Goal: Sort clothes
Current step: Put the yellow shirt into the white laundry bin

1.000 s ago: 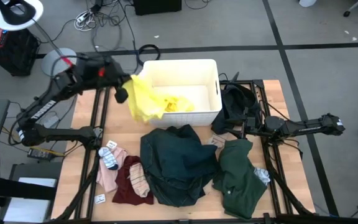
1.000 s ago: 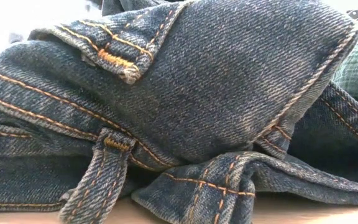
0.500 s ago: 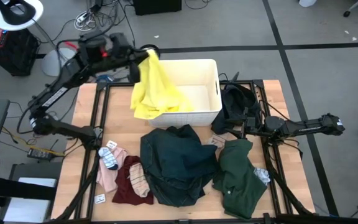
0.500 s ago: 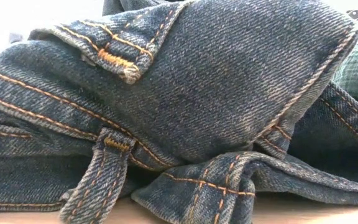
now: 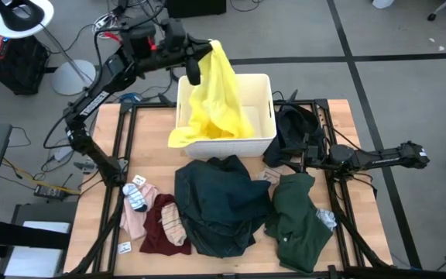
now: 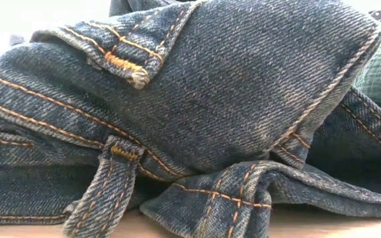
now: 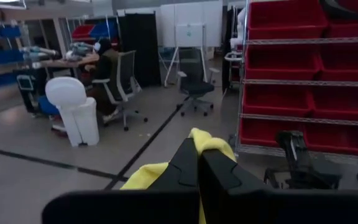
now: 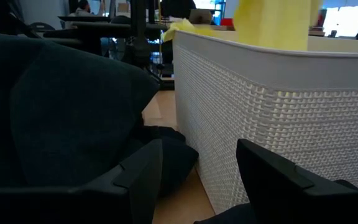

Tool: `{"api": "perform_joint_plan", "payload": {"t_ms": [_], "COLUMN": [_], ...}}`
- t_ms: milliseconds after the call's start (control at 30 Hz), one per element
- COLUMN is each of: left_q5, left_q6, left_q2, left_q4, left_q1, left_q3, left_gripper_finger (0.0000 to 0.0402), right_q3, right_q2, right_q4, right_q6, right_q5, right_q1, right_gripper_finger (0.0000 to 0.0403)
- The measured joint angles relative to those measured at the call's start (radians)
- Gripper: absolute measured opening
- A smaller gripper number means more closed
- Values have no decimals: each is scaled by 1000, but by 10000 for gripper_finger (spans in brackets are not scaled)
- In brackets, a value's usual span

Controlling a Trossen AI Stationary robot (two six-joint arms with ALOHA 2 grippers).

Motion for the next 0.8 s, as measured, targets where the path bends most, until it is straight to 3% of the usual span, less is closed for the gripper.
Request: {"api": "perform_joint_plan", "payload": {"t_ms": [600,800], "left_q5": [57,53], "left_q6": [52,53], "left_q2": [125,129], "left_q4": [-331,-324], "left_q1": [-15,-25], "left_q3": [0,-105], "left_gripper_finger": [9,9], "right_q3": [0,0], "right_q2": [0,0], "right_q4": [0,0], "right_q6": [0,0], "right_q5": [0,0], "right_q1": [0,0], "right_gripper_finger": [207,207]}}
